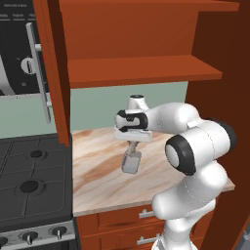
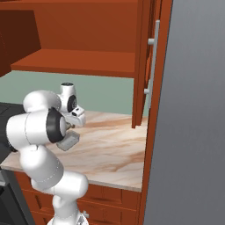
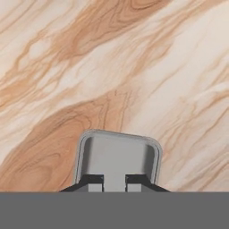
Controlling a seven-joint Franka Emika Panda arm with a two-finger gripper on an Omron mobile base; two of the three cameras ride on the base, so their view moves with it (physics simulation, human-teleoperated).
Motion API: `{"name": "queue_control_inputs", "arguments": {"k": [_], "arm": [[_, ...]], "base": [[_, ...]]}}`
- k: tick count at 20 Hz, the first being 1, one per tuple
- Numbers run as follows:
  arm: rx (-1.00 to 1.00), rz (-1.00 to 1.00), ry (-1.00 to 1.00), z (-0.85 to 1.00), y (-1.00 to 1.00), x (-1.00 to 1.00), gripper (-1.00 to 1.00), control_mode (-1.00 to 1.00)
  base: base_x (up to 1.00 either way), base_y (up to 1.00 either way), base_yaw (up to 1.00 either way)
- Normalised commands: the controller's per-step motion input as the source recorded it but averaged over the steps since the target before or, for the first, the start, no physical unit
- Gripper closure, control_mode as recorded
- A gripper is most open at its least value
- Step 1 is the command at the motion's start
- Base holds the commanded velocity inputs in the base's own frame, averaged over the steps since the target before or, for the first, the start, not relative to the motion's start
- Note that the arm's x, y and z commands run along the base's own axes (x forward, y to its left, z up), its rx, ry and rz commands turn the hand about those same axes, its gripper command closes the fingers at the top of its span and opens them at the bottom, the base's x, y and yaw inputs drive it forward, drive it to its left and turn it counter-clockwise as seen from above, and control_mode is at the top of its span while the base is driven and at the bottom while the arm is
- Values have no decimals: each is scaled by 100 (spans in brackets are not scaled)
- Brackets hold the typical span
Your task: Retrieve the tupperware from the cabinet, then place the raw meat into the tupperware to avoid contamination.
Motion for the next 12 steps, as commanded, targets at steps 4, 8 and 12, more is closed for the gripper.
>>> {"name": "queue_control_inputs", "arguments": {"k": [4,8,12], "arm": [[0,0,0,-11,-1,7,100,-100],[0,0,0,-16,0,4,100,-100],[0,0,0,-23,0,5,100,-100]], "base": [[0,0,0],[0,0,0],[0,0,0]]}}
